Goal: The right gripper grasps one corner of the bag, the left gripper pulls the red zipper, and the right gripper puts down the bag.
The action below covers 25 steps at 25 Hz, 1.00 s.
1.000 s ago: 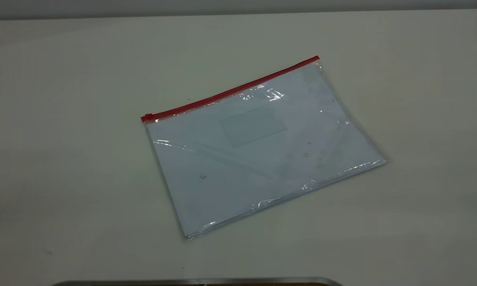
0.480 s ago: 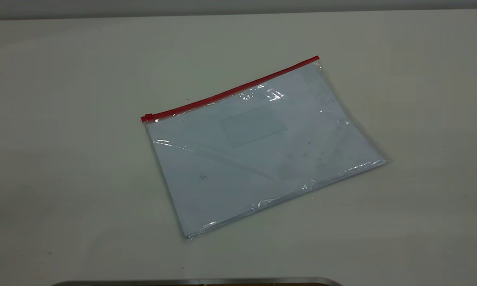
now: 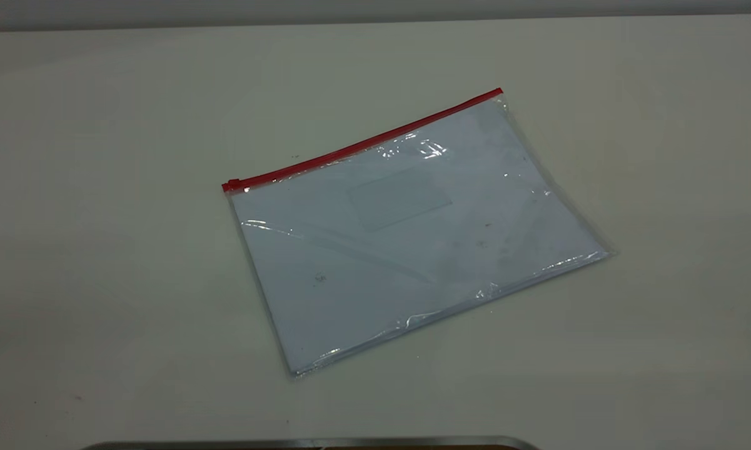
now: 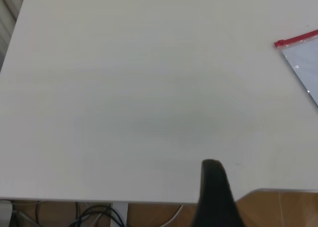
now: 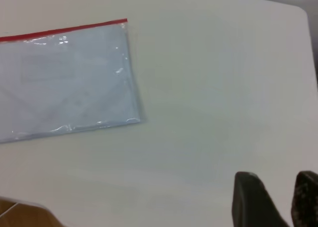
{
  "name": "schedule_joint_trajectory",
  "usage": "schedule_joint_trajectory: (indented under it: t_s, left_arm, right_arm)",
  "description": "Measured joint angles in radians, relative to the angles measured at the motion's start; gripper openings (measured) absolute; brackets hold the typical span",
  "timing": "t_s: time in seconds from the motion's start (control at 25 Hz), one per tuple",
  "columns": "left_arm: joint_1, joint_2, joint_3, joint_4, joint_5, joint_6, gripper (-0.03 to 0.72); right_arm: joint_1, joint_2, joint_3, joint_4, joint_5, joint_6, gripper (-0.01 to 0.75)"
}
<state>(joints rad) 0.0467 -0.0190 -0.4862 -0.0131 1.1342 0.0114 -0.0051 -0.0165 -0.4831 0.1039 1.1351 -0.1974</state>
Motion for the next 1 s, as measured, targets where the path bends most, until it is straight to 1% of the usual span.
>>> schedule_joint_trajectory:
  t_s: [0.24,1.0]
  left_arm:
    - [0.0,0.0,0.0,0.0,0.0,0.0,0.581]
    - [0.0,0.0,0.0,0.0,0.0,-0.002,0.581]
  right_arm:
    - [0.0,0.0,0.0,-0.042,0.0,0.055,0.237]
    - [0.0,0.0,0.0,-0.044,0.0,0.063,0.237]
